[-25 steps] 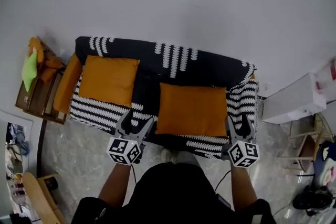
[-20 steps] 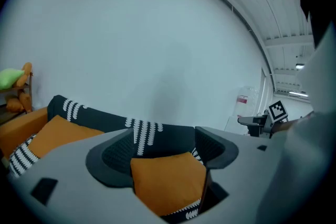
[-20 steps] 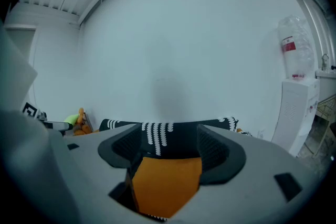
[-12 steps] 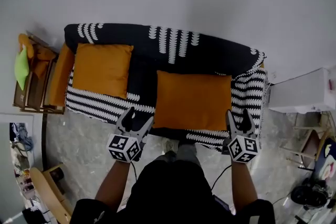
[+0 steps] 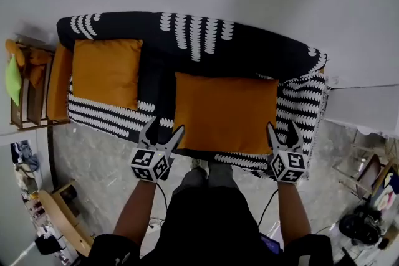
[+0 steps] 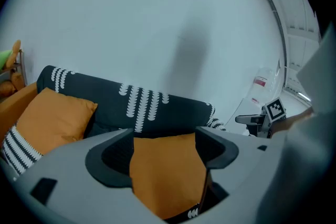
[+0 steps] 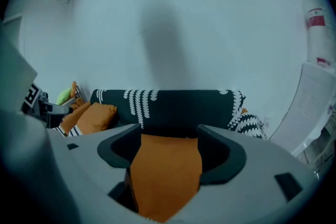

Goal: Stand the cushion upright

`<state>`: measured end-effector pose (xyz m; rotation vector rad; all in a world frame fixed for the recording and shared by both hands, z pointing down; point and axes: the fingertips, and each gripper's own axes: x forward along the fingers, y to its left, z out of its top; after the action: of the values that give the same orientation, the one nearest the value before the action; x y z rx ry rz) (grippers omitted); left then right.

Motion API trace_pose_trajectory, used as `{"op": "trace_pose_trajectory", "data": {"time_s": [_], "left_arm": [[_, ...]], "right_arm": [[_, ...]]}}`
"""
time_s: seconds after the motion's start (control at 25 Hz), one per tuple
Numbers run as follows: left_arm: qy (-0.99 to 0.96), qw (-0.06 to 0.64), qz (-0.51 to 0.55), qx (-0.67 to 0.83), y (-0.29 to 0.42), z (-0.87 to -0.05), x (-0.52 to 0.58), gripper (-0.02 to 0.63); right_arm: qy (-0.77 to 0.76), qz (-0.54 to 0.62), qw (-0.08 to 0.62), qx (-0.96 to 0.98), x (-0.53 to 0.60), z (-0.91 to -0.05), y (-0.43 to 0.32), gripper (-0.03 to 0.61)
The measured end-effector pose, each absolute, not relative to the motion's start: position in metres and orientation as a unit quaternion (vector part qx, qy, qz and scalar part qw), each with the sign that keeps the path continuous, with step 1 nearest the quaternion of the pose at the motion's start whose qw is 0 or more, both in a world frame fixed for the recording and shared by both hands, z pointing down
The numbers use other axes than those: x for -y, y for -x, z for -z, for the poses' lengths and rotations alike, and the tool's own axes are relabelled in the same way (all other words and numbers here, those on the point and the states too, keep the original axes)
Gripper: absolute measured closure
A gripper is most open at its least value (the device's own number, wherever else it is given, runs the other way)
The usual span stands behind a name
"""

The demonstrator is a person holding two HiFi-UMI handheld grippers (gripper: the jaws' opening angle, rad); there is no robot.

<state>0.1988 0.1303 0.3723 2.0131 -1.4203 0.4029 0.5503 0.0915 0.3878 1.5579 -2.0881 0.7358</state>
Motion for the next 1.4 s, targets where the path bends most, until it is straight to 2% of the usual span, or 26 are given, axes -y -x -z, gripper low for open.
{"op": "trace_pose_trajectory", "data": {"time_s": [0.16,0.32,0.52,0.72,0.96,1.12,1.4], "left_arm": [[-0.739,0.339,-0.171,0.556,-0.200,-0.410,-0.120,0.244],[-0.705,0.381,-0.170,0.573,-0.198,-0.460,-0.114,0.244],[-0.688,0.401,-0.177,0.579,-0.200,-0.513,-0.110,0.241],[-0.665,0.439,-0.184,0.576,-0.193,-0.565,-0.118,0.232],[-0.640,0.474,-0.203,0.571,-0.185,-0.616,-0.133,0.206],[-0.636,0.492,-0.204,0.559,-0.181,-0.639,-0.131,0.196],[-0.649,0.520,-0.203,0.518,-0.182,-0.663,-0.127,0.139]], "right_arm": [[-0.543,-0.299,0.255,0.742,-0.083,-0.438,-0.568,0.233],[-0.497,-0.274,0.341,0.749,-0.075,-0.495,-0.581,0.216],[-0.467,-0.294,0.375,0.745,-0.072,-0.560,-0.597,0.213],[-0.483,-0.354,0.356,0.718,-0.073,-0.608,-0.606,0.210],[-0.466,-0.387,0.376,0.701,-0.084,-0.643,-0.606,0.170],[-0.465,-0.417,0.357,0.695,-0.080,-0.663,-0.610,0.146],[-0.449,-0.454,0.344,0.689,-0.081,-0.685,-0.613,0.087]]}}
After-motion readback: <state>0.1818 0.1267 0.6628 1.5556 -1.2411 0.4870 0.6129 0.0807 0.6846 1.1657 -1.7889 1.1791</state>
